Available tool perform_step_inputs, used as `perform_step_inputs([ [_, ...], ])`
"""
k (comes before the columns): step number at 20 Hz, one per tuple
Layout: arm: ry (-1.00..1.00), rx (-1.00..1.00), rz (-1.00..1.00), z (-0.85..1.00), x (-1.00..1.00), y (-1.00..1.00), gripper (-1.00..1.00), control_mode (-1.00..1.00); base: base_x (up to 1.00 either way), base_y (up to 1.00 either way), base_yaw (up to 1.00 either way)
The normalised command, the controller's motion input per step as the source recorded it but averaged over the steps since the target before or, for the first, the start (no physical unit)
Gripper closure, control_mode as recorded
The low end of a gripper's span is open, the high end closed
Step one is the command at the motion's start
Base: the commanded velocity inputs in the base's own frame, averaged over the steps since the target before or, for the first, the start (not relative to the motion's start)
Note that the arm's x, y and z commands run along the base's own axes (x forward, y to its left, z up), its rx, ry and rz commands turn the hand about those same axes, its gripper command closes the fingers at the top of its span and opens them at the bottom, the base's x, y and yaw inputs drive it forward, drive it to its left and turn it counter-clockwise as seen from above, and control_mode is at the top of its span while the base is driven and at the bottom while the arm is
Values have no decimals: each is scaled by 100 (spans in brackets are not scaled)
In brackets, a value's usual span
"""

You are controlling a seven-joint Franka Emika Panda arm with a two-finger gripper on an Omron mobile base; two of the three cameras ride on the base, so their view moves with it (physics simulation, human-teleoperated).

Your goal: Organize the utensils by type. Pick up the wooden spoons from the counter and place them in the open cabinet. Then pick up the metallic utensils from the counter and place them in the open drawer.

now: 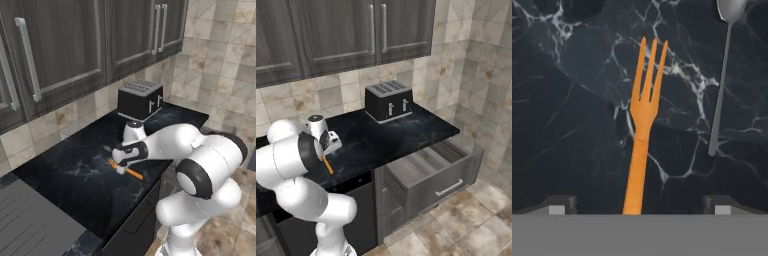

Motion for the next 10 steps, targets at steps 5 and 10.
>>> perform_step_inputs([
  [5,0,0,0,-29,18,6,-100,-100,0,0,0],
  [10,0,0,0,-29,1,3,-100,-100,0,0,0],
])
